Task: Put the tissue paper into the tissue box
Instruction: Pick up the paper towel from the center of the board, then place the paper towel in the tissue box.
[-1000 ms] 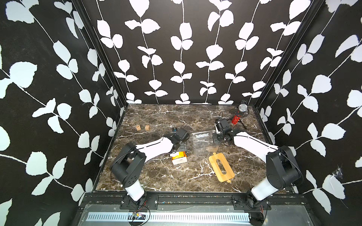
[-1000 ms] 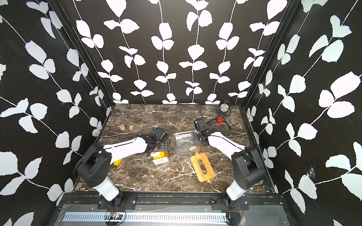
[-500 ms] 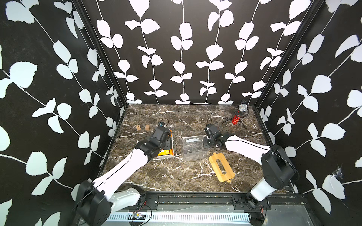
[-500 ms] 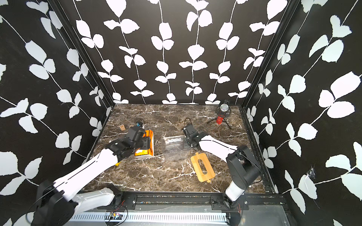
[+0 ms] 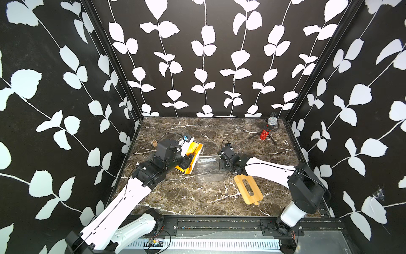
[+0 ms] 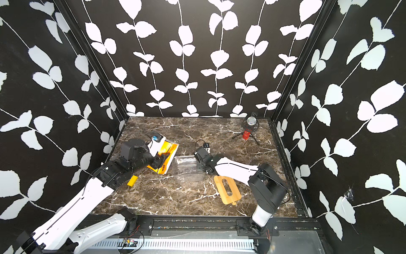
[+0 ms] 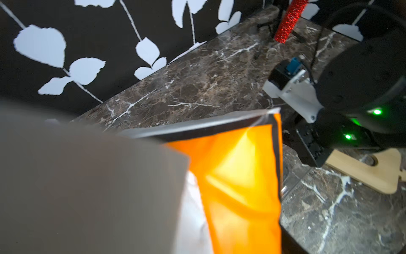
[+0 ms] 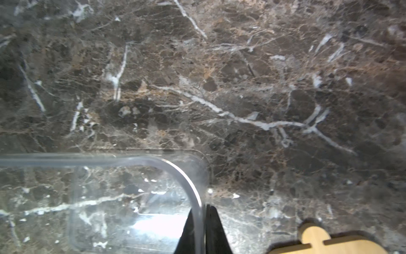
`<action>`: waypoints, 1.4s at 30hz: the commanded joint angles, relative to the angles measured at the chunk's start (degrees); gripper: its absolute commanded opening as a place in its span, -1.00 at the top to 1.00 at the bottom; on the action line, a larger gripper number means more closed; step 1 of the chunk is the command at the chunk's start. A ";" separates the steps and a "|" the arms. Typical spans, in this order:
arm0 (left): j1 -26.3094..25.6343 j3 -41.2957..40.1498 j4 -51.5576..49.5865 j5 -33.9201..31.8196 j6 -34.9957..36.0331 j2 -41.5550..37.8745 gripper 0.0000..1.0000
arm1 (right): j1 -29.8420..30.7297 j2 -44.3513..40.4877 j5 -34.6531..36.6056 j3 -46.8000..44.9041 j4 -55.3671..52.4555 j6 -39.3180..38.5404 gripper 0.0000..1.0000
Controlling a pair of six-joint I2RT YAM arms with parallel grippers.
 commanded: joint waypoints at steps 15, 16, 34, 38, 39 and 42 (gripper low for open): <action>0.07 11.55 -0.16 21.52 27.10 15.35 -0.30 | -1.67 -24.76 10.86 -3.82 -9.29 -2.98 -0.13; -0.04 13.04 -1.63 21.61 28.69 17.39 -0.29 | -2.64 -27.19 10.82 -4.76 -9.87 -3.61 -0.14; -7.18 7.77 1.04 18.15 47.31 26.48 -0.33 | -13.68 -50.68 7.70 -21.10 -14.85 -7.85 -0.27; -7.22 8.56 0.31 18.96 46.48 29.21 -0.37 | -13.70 -49.85 6.89 -20.87 -14.78 -7.95 -0.27; -7.26 8.81 0.22 19.21 46.09 29.87 -0.38 | -13.71 -49.65 6.67 -20.82 -14.67 -7.94 -0.27; -7.61 9.43 -0.81 19.49 45.79 31.24 -0.39 | -13.70 -49.40 6.32 -20.69 -14.46 -7.93 -0.28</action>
